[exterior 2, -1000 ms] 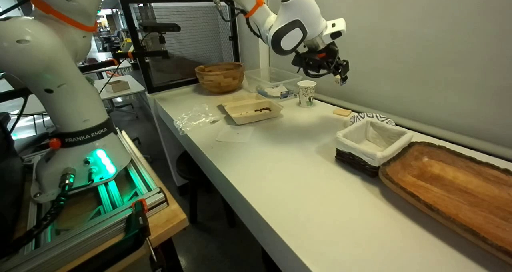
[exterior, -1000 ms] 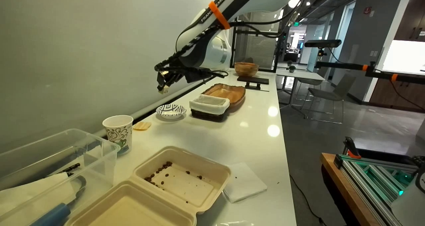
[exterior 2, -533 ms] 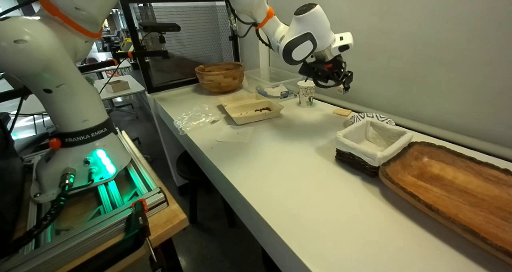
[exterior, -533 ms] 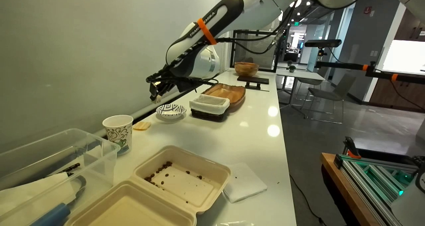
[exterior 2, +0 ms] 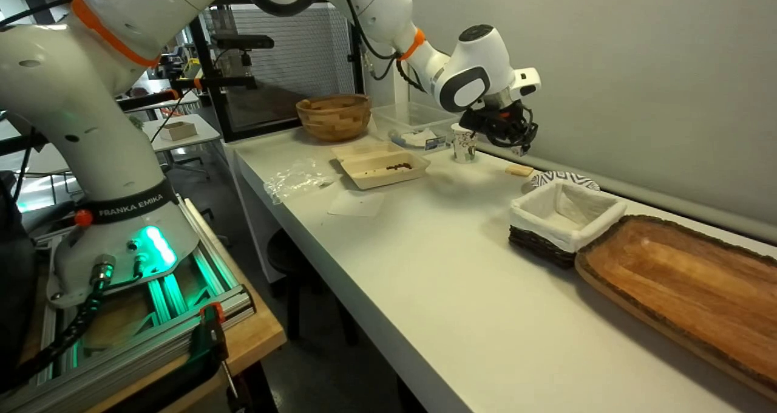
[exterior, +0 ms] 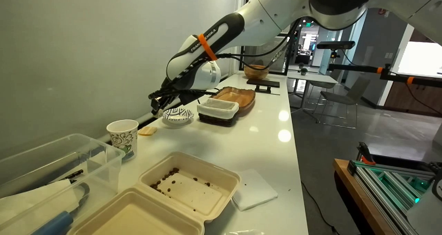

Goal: Put the square block on the wooden mat

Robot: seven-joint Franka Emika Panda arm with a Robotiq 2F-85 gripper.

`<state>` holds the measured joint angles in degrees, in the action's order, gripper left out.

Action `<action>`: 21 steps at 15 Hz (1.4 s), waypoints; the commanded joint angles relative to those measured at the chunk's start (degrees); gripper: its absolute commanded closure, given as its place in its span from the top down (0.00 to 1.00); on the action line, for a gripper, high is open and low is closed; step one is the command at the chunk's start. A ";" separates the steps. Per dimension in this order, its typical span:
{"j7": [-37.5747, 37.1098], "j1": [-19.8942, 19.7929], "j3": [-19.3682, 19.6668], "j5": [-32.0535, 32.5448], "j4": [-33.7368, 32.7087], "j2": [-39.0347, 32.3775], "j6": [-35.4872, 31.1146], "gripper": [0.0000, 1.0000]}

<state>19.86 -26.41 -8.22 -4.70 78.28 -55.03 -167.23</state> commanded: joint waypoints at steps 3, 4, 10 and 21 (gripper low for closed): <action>4.28 -0.36 -0.95 0.98 -11.05 -6.19 8.93 0.09; 5.01 -0.07 -0.63 1.17 -12.74 -7.06 9.96 0.09; 8.51 1.04 -0.86 1.07 -20.54 -12.22 13.55 0.09; 10.32 2.54 -0.35 1.57 -26.81 -17.19 16.13 0.09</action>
<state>29.67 -24.21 -8.87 -3.72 55.84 -69.60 -153.81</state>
